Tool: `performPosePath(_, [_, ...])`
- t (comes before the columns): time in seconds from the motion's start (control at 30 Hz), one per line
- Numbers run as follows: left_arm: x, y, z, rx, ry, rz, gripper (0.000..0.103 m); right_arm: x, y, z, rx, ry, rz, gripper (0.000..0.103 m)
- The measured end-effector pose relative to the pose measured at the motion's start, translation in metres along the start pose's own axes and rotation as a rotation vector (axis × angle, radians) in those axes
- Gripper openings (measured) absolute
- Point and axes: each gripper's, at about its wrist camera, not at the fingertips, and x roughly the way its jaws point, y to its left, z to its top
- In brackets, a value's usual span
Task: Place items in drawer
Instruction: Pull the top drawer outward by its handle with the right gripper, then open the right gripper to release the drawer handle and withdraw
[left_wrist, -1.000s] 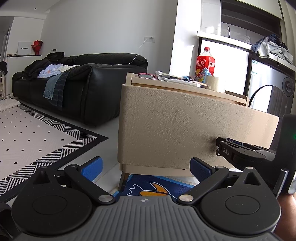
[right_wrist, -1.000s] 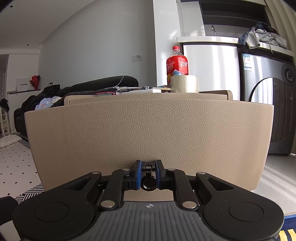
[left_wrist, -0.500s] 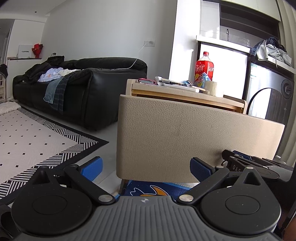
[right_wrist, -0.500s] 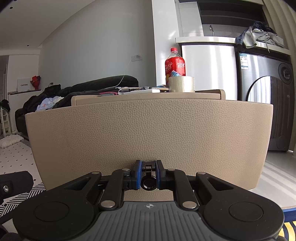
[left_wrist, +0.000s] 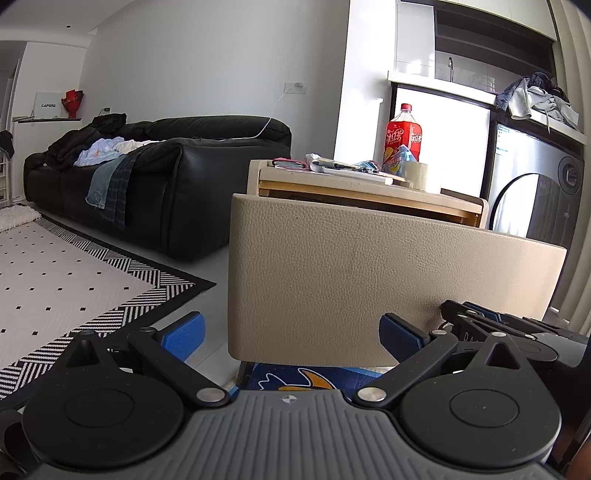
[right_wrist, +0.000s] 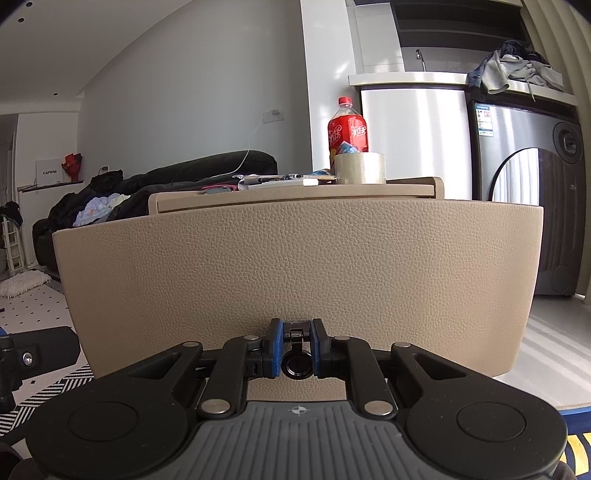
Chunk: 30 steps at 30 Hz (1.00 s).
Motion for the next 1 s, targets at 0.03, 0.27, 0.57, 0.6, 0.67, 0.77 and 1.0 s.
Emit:
performPosePath(0.03, [0.000, 0.000, 0.000, 0.000, 0.000, 0.000, 0.103, 0.000, 0.000, 0.000, 0.001, -0.001, 0.001, 0.016])
performPosePath(0.27, [0.001, -0.002, 0.000, -0.003, 0.002, 0.000, 0.103, -0.002, 0.000, -0.001, -0.008, -0.004, 0.000, 0.016])
performPosePath(0.57, [0.001, -0.007, 0.006, -0.001, -0.028, 0.005, 0.103, -0.009, 0.008, 0.003, -0.051, -0.022, 0.002, 0.036])
performPosePath(0.6, [-0.001, -0.006, 0.006, -0.006, -0.038, 0.001, 0.103, -0.011, 0.010, 0.003, -0.060, -0.029, 0.005, 0.040])
performPosePath(0.67, [-0.003, -0.005, 0.008, -0.015, -0.053, 0.001, 0.103, -0.014, 0.011, 0.002, -0.074, -0.035, 0.010, 0.046])
performPosePath(0.77, [-0.001, -0.003, 0.012, -0.013, -0.064, 0.009, 0.103, -0.017, 0.010, 0.000, -0.084, -0.043, 0.011, 0.048])
performPosePath(1.0, [0.007, 0.002, 0.025, -0.017, -0.113, 0.000, 0.103, -0.027, -0.004, -0.001, -0.053, -0.082, 0.007, 0.056])
